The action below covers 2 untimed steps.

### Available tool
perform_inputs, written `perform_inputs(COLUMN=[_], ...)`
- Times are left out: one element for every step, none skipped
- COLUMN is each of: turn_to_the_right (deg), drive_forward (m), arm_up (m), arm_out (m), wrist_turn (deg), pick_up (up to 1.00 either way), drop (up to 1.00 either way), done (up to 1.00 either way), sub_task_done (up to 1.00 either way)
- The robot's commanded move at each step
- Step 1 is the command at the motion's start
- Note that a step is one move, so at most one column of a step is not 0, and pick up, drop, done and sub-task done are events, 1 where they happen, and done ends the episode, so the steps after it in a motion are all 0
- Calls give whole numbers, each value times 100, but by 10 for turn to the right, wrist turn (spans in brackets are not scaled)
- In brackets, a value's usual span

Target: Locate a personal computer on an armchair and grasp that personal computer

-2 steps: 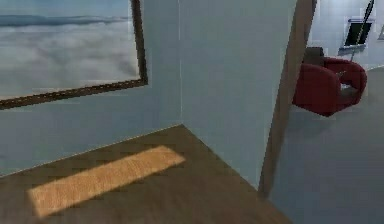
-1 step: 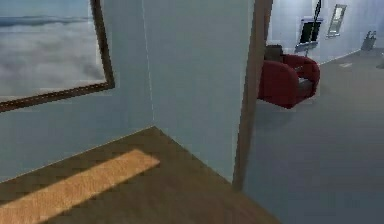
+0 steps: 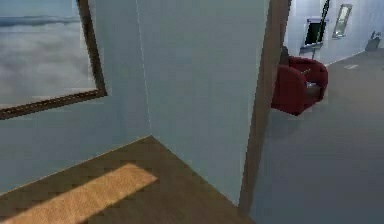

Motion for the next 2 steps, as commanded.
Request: perform_inputs(turn_to_the_right=[390, 0], drive_forward=[0, 100], arm_up=[0, 0], arm_out=[0, 0], wrist_turn=[0, 0], pick_up=[0, 0], drop=[0, 0], done=[0, 0], sub_task_done=[0, 0])
